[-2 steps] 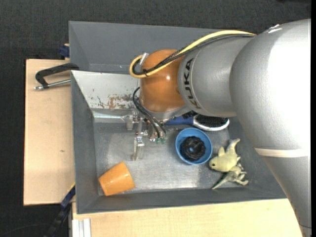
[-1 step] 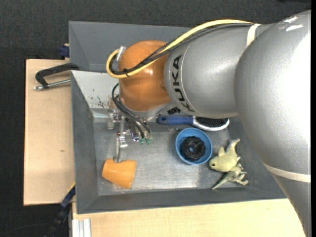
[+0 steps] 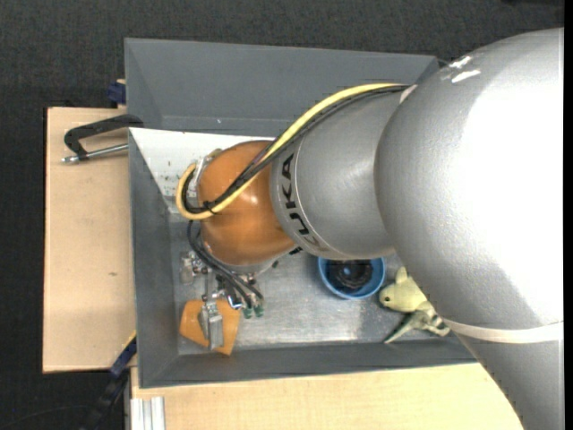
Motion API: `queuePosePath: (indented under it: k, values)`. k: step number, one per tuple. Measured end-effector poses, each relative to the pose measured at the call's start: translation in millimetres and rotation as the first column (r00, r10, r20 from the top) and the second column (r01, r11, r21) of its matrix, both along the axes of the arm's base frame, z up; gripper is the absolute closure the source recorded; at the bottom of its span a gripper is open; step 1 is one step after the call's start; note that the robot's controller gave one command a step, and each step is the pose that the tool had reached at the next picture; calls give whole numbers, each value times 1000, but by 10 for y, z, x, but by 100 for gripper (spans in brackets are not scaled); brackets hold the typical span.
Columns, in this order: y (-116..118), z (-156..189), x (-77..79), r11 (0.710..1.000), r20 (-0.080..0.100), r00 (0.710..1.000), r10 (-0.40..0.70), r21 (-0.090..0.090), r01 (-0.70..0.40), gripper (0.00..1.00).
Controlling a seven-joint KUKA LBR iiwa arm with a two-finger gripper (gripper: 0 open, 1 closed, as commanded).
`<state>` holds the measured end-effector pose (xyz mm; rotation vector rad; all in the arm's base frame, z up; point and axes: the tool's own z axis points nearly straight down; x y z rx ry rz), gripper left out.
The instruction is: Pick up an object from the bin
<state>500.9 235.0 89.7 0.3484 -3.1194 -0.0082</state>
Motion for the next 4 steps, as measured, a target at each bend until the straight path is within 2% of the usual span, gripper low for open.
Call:
queuePosePath:
  k: [1,2,3,4]
  values:
    - [-36,-15,19,1000,5,1000,-4,-2,4,100]
    - [-330,-196,-72,997,1,997,-82,-5,82,100]
    - [-362,1829,17,989,16,988,-151,4,151,100]
    - [-121,1148,5,919,-1,919,-395,-6,395,100]
